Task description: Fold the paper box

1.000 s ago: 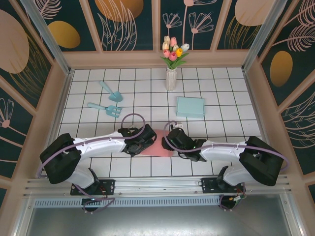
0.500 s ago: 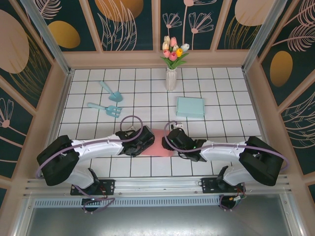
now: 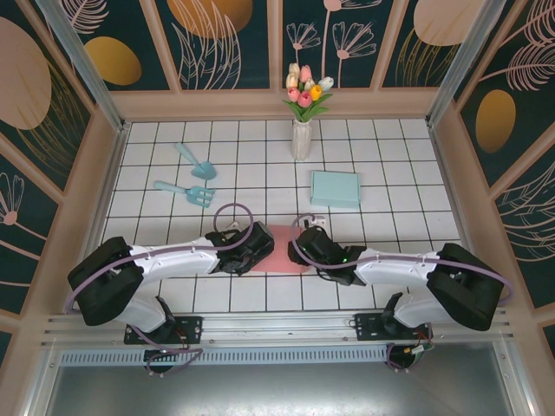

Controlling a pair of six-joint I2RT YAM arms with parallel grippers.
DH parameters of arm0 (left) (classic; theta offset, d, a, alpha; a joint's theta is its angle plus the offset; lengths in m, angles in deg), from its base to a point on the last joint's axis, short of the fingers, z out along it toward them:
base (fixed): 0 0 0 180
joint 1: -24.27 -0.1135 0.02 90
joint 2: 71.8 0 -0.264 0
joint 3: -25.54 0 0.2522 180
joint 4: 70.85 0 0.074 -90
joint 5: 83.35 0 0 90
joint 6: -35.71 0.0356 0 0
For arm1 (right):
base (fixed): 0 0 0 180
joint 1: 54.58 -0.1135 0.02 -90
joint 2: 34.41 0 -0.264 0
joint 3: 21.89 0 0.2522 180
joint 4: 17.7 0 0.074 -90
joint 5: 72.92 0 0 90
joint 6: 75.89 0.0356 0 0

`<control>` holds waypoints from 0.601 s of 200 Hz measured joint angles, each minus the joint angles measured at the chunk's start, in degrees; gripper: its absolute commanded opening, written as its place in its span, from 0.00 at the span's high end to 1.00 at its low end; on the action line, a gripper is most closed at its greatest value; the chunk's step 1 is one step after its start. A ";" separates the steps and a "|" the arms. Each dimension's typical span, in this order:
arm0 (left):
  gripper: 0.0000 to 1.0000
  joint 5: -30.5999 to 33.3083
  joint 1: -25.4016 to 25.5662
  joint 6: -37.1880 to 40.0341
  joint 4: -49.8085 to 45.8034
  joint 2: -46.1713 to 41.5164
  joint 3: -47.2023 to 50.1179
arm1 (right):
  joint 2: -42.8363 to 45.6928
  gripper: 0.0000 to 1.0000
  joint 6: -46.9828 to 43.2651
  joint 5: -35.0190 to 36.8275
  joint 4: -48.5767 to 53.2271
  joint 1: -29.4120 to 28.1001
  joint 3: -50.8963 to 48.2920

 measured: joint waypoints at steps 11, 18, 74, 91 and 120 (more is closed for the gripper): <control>0.26 0.07 0.00 -0.17 0.22 -0.13 0.22 | 1.75 0.48 0.02 2.23 2.12 -2.19 0.37; 0.26 0.17 0.00 -0.22 0.35 -0.26 0.35 | 2.93 0.48 0.04 3.63 3.67 -3.87 1.01; 0.26 0.24 0.02 -0.39 0.48 -0.50 0.61 | 7.45 0.48 2.69 10.40 11.21 -11.43 6.05; 0.26 0.28 0.02 -0.39 0.57 -0.50 0.66 | 7.45 0.48 3.78 11.61 12.66 -11.43 5.66; 0.26 0.59 0.13 -0.37 0.79 -0.48 0.76 | 7.43 0.48 5.27 11.61 12.31 -11.43 2.84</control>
